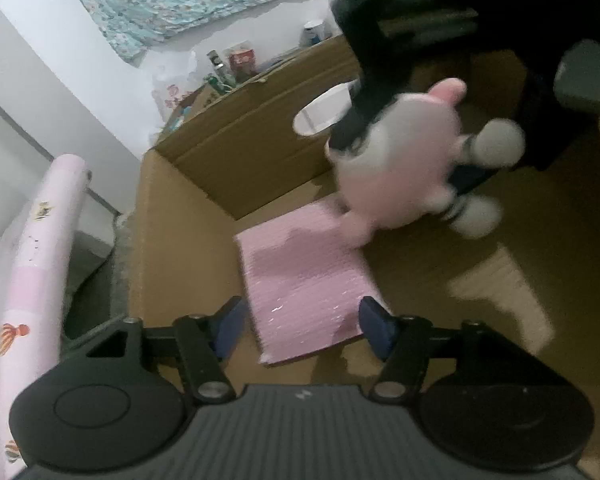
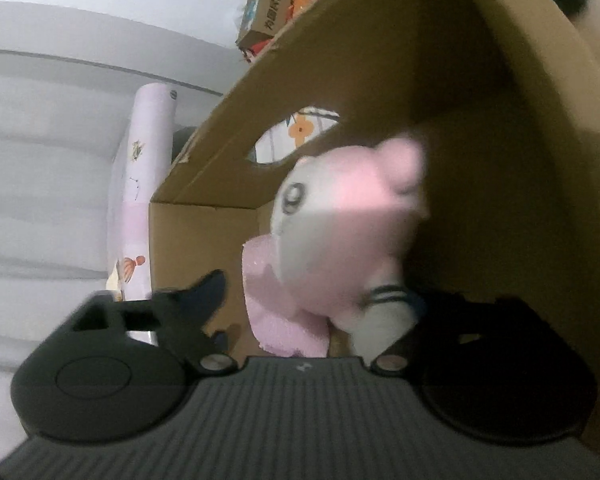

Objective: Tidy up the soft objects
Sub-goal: 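Open the left tool to drop the cushion in the box while the right tool lowers the bunny in, then bring both tools back to the table, left tool reaching the white yogurt cup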

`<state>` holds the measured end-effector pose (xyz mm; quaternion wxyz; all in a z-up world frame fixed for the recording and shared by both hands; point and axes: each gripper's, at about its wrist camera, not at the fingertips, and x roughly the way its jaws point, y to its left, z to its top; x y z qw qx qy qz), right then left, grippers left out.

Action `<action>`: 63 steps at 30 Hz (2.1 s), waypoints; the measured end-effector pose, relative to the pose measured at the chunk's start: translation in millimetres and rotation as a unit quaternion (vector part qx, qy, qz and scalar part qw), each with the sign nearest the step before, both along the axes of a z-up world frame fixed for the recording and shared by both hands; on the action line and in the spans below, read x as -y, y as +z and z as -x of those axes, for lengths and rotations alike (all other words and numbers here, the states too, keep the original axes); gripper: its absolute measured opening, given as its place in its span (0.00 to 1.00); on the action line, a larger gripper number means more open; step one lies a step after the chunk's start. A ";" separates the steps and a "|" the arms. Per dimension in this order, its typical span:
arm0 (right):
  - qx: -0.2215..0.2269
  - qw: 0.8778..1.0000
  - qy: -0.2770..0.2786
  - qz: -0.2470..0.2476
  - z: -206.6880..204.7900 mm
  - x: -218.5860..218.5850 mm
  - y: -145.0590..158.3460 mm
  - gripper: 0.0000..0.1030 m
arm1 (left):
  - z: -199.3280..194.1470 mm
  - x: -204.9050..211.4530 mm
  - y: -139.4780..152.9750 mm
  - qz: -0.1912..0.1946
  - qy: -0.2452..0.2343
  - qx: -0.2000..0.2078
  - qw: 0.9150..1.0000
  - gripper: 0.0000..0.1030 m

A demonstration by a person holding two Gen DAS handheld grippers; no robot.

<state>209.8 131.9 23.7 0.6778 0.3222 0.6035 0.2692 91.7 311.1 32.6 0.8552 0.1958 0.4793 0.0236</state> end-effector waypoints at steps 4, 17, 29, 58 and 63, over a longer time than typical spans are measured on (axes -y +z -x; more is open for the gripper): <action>0.021 1.000 -0.008 0.010 -3.7 -1.7 1.4 0.39 | -8.3 1.4 -3.0 0.055 0.017 -0.024 0.998 0.27; 0.009 0.999 -0.027 -0.017 9.9 8.8 -17.4 0.36 | -18.3 -10.3 -11.8 0.057 0.060 0.004 0.997 0.22; 0.042 0.996 0.049 0.058 15.4 -11.8 -16.0 0.78 | 32.9 6.7 21.1 0.015 0.048 0.021 0.998 0.28; 0.348 0.932 -0.088 -0.053 86.7 416.0 135.7 0.99 | 202.9 222.3 140.1 0.207 -0.079 0.159 0.962 0.40; 0.367 0.922 -0.118 0.044 81.5 457.0 77.6 0.99 | 175.3 268.5 113.7 0.238 -0.076 0.159 0.955 0.42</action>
